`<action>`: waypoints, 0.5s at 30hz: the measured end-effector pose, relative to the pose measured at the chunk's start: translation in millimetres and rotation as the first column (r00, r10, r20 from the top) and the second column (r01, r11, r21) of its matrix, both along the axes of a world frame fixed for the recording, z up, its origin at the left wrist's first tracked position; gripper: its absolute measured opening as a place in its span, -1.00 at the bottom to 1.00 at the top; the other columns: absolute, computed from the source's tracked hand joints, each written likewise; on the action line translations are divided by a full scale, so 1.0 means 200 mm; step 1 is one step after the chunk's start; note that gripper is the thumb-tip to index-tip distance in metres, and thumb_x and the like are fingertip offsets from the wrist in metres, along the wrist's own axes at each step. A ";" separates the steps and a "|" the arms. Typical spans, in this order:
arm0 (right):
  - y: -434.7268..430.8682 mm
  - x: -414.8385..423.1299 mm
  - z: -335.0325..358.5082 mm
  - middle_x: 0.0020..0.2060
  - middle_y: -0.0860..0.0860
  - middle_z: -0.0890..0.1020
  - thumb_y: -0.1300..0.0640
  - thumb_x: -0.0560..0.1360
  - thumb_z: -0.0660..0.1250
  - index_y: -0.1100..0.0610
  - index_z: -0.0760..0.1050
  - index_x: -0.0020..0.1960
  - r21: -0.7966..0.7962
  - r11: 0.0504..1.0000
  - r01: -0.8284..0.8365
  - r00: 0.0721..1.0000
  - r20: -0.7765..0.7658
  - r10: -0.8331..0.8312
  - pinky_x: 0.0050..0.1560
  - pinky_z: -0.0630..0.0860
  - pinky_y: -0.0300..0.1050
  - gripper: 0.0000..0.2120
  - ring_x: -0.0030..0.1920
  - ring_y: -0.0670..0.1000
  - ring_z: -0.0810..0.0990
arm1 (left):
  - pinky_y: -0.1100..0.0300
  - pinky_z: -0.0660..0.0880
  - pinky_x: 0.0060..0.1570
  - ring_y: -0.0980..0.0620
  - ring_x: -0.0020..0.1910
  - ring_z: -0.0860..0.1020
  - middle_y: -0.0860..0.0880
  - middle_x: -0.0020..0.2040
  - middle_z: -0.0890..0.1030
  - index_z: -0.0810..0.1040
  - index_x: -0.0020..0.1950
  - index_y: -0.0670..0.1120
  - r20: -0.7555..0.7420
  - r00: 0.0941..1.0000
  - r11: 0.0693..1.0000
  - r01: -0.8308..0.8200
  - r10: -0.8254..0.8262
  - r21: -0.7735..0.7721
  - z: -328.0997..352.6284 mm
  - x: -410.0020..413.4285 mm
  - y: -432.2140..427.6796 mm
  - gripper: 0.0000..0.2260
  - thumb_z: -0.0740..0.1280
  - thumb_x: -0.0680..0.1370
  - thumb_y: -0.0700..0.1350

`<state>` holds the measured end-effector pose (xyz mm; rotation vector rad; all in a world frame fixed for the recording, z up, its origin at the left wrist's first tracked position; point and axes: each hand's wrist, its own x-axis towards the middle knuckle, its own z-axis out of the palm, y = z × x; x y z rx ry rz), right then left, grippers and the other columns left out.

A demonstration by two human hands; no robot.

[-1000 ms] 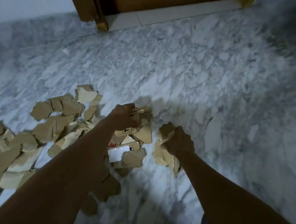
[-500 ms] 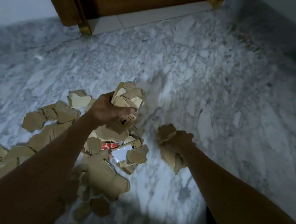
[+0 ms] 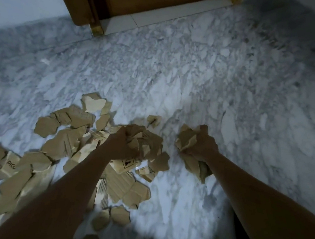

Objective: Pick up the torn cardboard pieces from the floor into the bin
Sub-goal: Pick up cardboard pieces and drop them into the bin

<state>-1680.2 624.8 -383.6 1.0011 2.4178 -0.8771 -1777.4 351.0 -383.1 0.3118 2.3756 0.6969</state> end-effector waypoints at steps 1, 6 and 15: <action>0.00 0.00 0.03 0.18 0.11 0.55 -0.09 0.22 0.64 0.09 0.28 0.37 0.036 0.998 -0.042 0.999 0.005 0.042 0.07 0.46 -0.05 -0.13 0.23 0.19 0.54 | 0.18 0.45 -0.04 -0.06 0.20 0.54 0.01 0.16 0.50 0.29 0.41 -0.07 0.022 1.000 1.000 -0.019 0.019 0.017 0.02 -0.01 0.01 -0.15 0.62 0.24 0.10; -0.01 0.00 0.15 0.15 0.08 0.56 -0.10 0.23 0.60 0.06 0.53 0.19 0.229 0.959 -0.165 0.986 0.004 0.169 0.04 0.52 -0.06 -0.40 0.14 0.15 0.59 | 0.16 0.53 -0.19 -0.03 -0.07 0.62 -0.06 -0.03 0.64 0.56 0.10 -0.03 -0.023 0.995 0.990 0.099 -0.102 -0.104 0.18 -0.07 0.04 -0.51 0.57 0.29 0.16; -0.02 0.25 -0.02 0.10 0.10 0.53 -0.08 0.49 0.34 0.07 0.38 0.22 0.337 0.893 -0.300 0.954 0.082 0.289 0.09 0.51 0.08 -0.61 0.13 0.23 0.55 | 0.08 0.53 -0.02 -0.02 0.07 0.55 -0.05 0.17 0.52 0.47 0.17 0.01 0.068 0.958 0.937 0.287 -0.279 -0.199 0.09 0.11 0.17 -0.21 0.52 0.08 0.37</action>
